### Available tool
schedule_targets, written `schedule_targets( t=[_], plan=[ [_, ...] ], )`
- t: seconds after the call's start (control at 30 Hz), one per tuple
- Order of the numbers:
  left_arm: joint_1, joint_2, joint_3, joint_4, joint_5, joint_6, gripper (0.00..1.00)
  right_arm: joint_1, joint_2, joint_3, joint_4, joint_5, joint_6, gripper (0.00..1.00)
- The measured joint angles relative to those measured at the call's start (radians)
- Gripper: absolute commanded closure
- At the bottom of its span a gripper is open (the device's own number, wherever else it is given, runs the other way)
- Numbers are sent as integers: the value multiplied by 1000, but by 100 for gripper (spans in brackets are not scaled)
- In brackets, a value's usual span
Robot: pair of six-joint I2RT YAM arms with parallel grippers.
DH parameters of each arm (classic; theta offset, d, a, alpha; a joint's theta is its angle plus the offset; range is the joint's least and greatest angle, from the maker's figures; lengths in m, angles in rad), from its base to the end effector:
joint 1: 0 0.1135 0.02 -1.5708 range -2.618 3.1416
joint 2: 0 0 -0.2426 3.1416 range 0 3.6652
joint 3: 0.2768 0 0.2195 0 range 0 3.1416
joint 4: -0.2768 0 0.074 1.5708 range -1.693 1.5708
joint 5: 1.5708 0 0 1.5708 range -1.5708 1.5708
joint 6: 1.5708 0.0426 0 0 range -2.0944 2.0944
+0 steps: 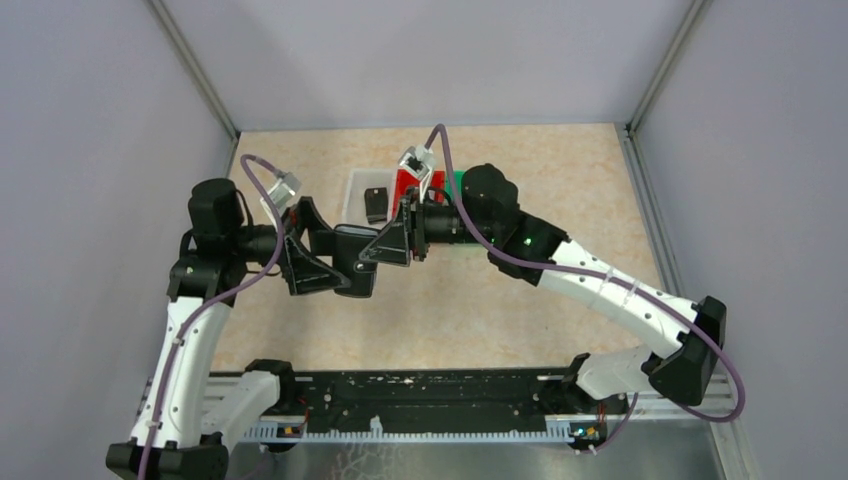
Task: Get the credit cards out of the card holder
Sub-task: Open the card holder.
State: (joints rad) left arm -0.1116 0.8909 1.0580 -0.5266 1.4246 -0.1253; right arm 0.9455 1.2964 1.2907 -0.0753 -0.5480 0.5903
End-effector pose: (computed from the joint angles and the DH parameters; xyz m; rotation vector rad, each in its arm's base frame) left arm 0.1352 -0.0576 0.3682 0.9462 1.6073 -1.5036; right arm 0.1434 0.2366 0.3969 -0.7987 1.7361 1.5590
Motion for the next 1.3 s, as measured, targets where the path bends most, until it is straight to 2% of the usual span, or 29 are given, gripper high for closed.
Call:
schedule_targets(
  t=[0.2,0.37,0.47,0.5,0.53,0.63,0.7,0.8,0.83,0.93,1.13,1.3],
  plan=[
    [0,-42,-34,-5,9,-2,24,0,-5,2,0,-4,-5,84],
    [0,-46,-58,-3,13,-19,51,0,-4,2,9,-12,-2,84],
    [0,-45,-66,7,19,-40,64,0,6,2,17,-11,0,83],
    [0,-45,-68,10,19,-45,68,-1,10,2,23,-13,4,80],
    [1,-45,-71,15,17,-46,73,-2,13,2,27,-13,5,72],
    [1,-44,-80,23,14,-56,88,-1,16,2,24,-2,8,34],
    [0,-44,-88,31,-15,-57,97,1,22,14,23,37,20,16],
    [-1,-44,-103,31,-100,-48,100,3,35,76,-23,172,18,7],
    [-2,-44,-105,31,-140,-41,100,3,35,109,-65,261,16,6],
    [-2,-44,-106,33,-251,-21,100,14,35,154,-128,396,16,8],
    [-2,-38,-109,45,-431,-4,100,121,89,300,-350,739,14,23],
    [-2,-34,-110,50,-517,13,100,183,186,394,-468,864,12,42]
  ],
)
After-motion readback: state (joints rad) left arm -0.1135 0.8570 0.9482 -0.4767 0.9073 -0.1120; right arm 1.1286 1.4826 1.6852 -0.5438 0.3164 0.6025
